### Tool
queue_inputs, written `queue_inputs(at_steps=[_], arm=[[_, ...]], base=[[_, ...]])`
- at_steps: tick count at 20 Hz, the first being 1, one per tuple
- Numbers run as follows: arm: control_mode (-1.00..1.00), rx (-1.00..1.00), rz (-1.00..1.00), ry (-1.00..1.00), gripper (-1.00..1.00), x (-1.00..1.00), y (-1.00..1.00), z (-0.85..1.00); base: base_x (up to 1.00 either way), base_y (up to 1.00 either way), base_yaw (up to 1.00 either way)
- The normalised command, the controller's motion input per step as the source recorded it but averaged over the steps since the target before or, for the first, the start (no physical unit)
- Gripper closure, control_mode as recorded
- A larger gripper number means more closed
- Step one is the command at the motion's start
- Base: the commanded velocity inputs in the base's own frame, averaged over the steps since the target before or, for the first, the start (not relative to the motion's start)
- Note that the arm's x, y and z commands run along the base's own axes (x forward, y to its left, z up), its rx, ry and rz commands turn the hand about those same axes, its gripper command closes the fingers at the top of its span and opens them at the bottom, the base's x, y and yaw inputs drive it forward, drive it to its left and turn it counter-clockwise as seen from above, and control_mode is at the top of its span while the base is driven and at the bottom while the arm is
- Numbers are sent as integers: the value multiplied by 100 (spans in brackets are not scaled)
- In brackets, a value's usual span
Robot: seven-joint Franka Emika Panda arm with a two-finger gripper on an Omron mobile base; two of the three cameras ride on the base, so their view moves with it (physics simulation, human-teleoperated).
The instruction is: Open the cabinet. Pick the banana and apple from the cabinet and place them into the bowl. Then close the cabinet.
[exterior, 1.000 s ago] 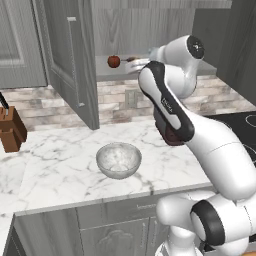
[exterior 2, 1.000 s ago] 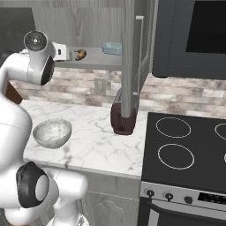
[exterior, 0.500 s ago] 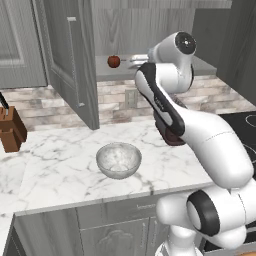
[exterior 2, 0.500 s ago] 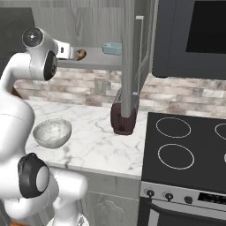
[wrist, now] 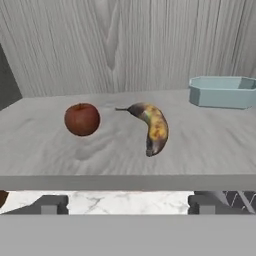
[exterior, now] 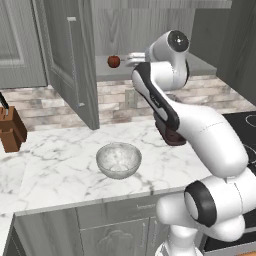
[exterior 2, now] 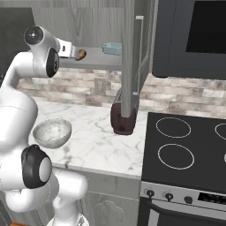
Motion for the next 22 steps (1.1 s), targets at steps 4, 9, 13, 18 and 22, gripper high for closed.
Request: queue_inputs(at_steps=[4,9,13,18,22], arm=[[-100,0,0,1,-100,28,-27,0],[-100,0,0,1,-100,36,-22,0],[-100,0,0,1,-100,38,-12,0],[-100,-1,0,1,-100,44,0,-16],[-100,0,0,4,-100,44,0,-14]], base=[[0,0,0],[0,0,0],[0,0,0],[0,0,0],[0,0,0]])
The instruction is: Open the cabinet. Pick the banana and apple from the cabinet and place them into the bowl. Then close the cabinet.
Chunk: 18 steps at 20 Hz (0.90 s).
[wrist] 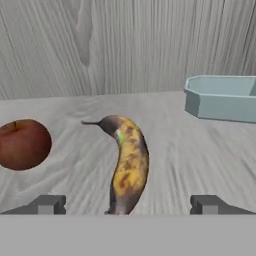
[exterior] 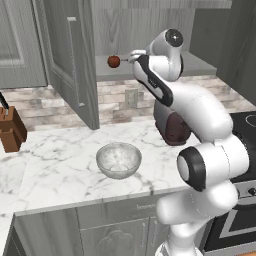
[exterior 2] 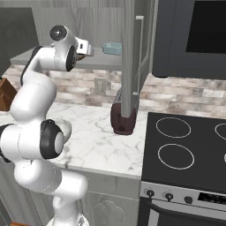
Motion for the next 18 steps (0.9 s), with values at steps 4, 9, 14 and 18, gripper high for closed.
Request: queue_inputs(at_steps=[4,9,14,18], arm=[[-100,0,0,3,-100,43,0,-15],[-100,0,0,7,-100,45,0,-7],[-100,0,0,8,-100,47,0,-5],[-100,0,0,5,-100,45,0,-6]], base=[[0,0,0],[0,0,0],[0,0,0],[0,0,0]])
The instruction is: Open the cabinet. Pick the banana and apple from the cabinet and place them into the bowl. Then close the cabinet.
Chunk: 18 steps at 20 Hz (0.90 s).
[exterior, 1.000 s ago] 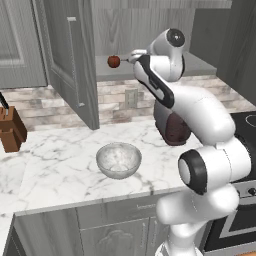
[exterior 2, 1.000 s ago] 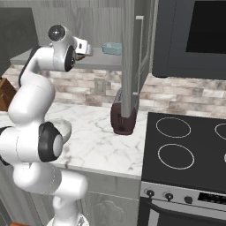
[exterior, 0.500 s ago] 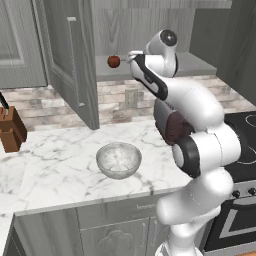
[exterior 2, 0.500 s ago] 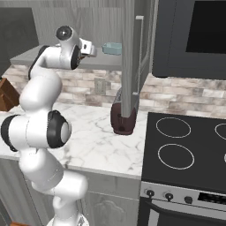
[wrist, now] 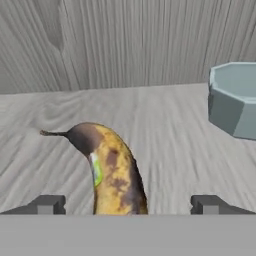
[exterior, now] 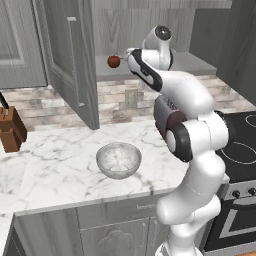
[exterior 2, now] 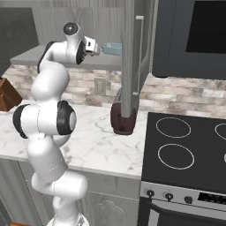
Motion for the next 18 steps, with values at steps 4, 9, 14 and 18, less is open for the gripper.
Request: queue_inputs(at_steps=[4,9,14,18], arm=[[-100,0,0,2,-100,40,0,-12],[-100,0,0,1,-100,30,2,-25],[-100,0,0,0,100,19,7,-45],[-100,0,0,0,100,14,0,-24]], base=[[0,0,0],[0,0,0],[0,0,0],[0,0,0]])
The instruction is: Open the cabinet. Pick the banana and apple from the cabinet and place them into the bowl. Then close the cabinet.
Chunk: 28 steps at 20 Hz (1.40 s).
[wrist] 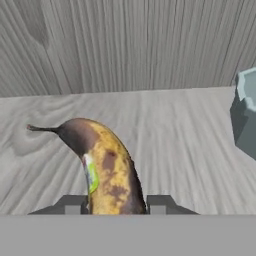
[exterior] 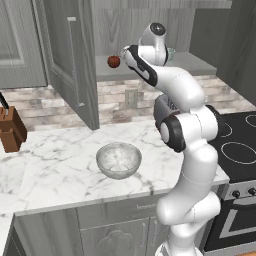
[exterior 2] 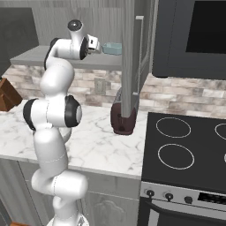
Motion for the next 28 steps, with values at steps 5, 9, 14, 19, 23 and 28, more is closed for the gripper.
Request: queue_inputs(at_steps=[5,9,14,19,23,28], arm=[[-100,0,0,0,100,3,0,0],[-100,0,0,0,100,0,0,-2],[-100,0,0,0,100,-2,0,-14],[-100,0,0,-8,100,-48,0,-3],[-100,0,0,-5,100,-86,0,0],[-100,0,0,0,100,-99,0,0]], base=[[0,0,0],[0,0,0],[0,0,0],[0,0,0],[0,0,0],[0,0,0]])
